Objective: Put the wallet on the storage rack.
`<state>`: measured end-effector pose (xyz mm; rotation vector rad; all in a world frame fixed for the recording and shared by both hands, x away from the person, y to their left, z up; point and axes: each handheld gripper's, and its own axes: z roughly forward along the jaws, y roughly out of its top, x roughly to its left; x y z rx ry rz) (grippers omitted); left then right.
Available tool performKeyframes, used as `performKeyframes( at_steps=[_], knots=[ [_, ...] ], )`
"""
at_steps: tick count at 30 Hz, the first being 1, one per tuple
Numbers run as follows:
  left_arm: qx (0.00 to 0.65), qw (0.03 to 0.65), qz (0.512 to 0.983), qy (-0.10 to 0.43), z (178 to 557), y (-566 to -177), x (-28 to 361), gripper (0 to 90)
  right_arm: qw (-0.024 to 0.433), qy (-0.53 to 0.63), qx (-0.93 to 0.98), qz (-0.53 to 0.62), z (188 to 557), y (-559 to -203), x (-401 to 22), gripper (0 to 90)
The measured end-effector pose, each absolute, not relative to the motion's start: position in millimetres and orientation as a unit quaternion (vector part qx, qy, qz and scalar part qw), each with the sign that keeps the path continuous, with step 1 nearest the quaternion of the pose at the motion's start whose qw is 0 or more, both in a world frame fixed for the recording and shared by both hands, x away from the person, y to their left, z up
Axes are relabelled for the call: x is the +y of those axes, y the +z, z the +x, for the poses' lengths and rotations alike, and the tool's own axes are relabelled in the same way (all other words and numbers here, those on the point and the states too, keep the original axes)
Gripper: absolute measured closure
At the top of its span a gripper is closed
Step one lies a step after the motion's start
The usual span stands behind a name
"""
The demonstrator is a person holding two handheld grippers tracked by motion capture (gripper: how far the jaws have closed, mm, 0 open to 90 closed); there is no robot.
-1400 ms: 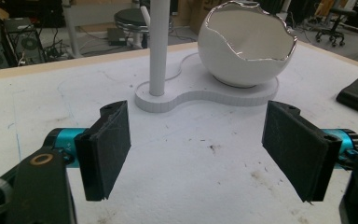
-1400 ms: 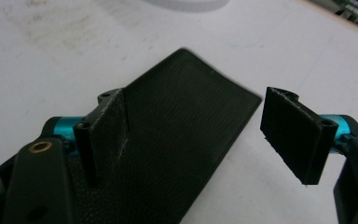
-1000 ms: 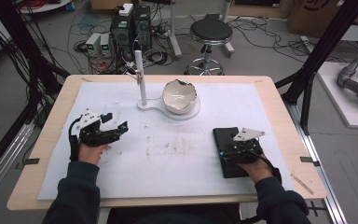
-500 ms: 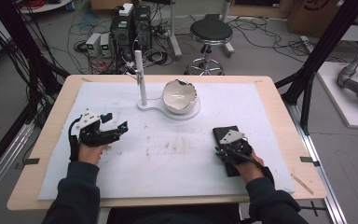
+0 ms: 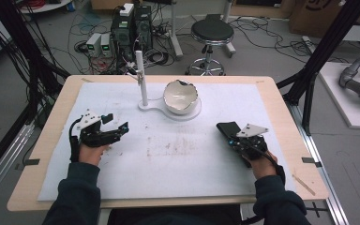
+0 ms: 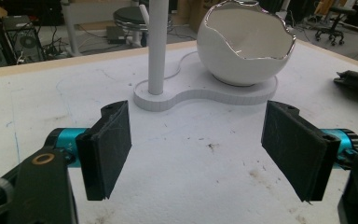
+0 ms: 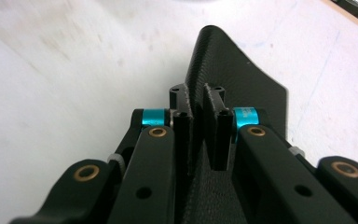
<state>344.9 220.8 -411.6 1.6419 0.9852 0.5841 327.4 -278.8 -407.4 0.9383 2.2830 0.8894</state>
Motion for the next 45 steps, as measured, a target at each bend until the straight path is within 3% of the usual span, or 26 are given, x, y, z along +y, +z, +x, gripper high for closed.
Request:
performKeyframes(
  at_steps=[11,18,23,30,45],
  knots=[
    [0.414,0.539,0.692,0.244,345.4,-412.2,220.7,24.3,0.182,0.469,0.772,0.388,331.2,-378.8,-309.0,84.7],
    [0.413,0.537,0.693,0.244,345.1,-412.3,219.9,24.4,0.216,0.435,0.768,0.417,343.8,-385.3,-322.8,82.3],
    [0.414,0.537,0.694,0.244,345.2,-413.0,219.9,24.6,0.21,0.448,0.746,0.446,350.2,-390.1,-342.4,78.9],
    [0.414,0.538,0.693,0.243,344.9,-412.8,220.2,24.6,0.214,0.447,0.743,0.45,348.7,-390.3,-344.6,63.7],
    [0.414,0.538,0.693,0.243,345.1,-412.9,220.4,24.6,0.238,0.416,0.761,0.437,317.4,-389.5,-349.8,49.3]
  ],
)
